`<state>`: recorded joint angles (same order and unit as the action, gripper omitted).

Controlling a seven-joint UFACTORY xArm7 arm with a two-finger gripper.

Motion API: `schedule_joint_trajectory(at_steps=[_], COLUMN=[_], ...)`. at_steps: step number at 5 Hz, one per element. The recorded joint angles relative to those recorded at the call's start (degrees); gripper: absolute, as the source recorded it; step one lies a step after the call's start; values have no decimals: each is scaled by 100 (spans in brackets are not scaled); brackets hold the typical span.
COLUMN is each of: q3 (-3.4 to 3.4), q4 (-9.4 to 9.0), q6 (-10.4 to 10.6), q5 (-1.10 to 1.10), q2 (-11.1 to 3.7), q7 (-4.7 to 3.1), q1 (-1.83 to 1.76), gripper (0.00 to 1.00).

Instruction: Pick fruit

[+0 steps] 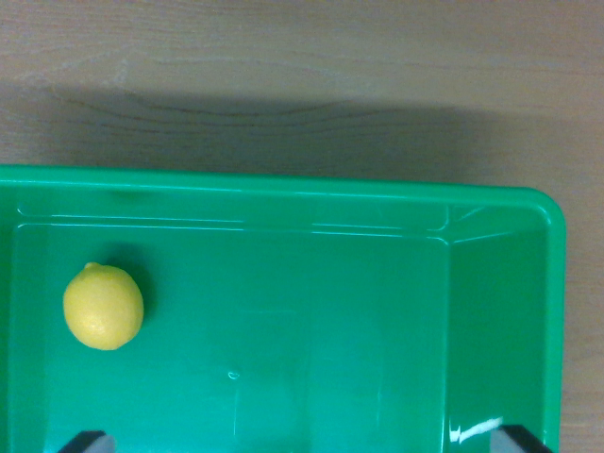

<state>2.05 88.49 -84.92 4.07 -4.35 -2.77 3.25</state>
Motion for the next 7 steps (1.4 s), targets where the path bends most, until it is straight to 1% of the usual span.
schedule_joint_trajectory(at_steps=[1, 2, 3, 4, 5, 6, 7], q3=[18, 18, 40, 40, 69, 69, 100], q4=[-84, -84, -184, -184, -313, -313, -456], q6=[122, 122, 269, 269, 457, 457, 665], q5=[-6, -6, -14, -14, -24, -24, -35], q2=[-52, -52, -114, -114, -193, -193, -281], q7=[-23, -23, -51, -51, -86, -86, -126], q1=[-21, -21, -47, -47, -80, -80, -116], gripper=[0, 0, 0, 0, 0, 0, 0])
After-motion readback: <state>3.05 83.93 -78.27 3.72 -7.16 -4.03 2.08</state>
